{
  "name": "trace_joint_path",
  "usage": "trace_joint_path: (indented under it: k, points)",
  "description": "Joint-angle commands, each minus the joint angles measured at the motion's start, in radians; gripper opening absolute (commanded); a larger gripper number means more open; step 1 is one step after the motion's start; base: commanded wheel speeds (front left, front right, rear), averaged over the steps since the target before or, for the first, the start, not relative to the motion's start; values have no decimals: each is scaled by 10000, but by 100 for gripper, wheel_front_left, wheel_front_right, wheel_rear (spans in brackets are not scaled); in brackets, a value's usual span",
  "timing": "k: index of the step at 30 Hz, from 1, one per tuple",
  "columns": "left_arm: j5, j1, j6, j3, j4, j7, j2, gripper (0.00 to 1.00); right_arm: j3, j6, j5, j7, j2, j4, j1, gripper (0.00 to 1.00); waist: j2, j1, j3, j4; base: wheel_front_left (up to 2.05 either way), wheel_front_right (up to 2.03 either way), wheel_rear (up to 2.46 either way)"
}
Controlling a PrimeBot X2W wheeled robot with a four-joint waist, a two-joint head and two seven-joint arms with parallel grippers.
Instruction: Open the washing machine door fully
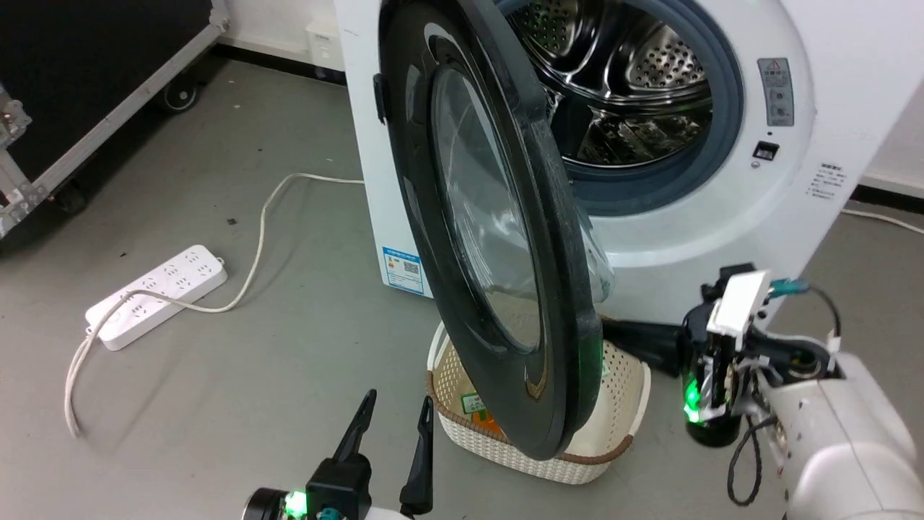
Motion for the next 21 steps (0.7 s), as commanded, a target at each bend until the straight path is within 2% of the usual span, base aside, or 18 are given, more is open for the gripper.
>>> trace_joint_path:
  k: [1,5,10,15,16,17,18,21]
  points:
    - [7,153,-36,9,59,-53,18,100,216,12,360,187,18,-123,288,0,0,2,-56,67,0,0,0]
    - [15,286,-125,134,139,-53,18,100,1409,12,1637,210,24,-532,802,0,0,2,-141,137,0,0,0]
    - [30,348,-166,281,155,-53,18,100,3035,12,2906,-465,26,-1202,1358,0,0,2,-177,111,0,0,0]
    - [-32,293,-121,464,110,-53,18,100,3910,12,3284,-1655,26,-1681,1601,0,0,2,-179,-68,0,0,0]
    - [-51,285,-111,510,93,-53,18,100,3944,12,3133,-2049,25,-1760,1596,25,0,2,-184,-126,0,0,0]
    - [-70,282,-105,557,78,-53,18,100,3955,12,2946,-2448,-18,-1907,1596,81,0,2,-195,-191,0,0,0]
    - [-91,278,-110,600,61,-53,18,100,3935,12,2797,-2781,-105,-2068,1632,100,0,2,-211,-249,0,0,0]
    - [-159,265,-180,742,11,-53,18,100,3839,12,2083,-4105,-684,-2982,1855,100,0,2,-267,-478,0,0,0]
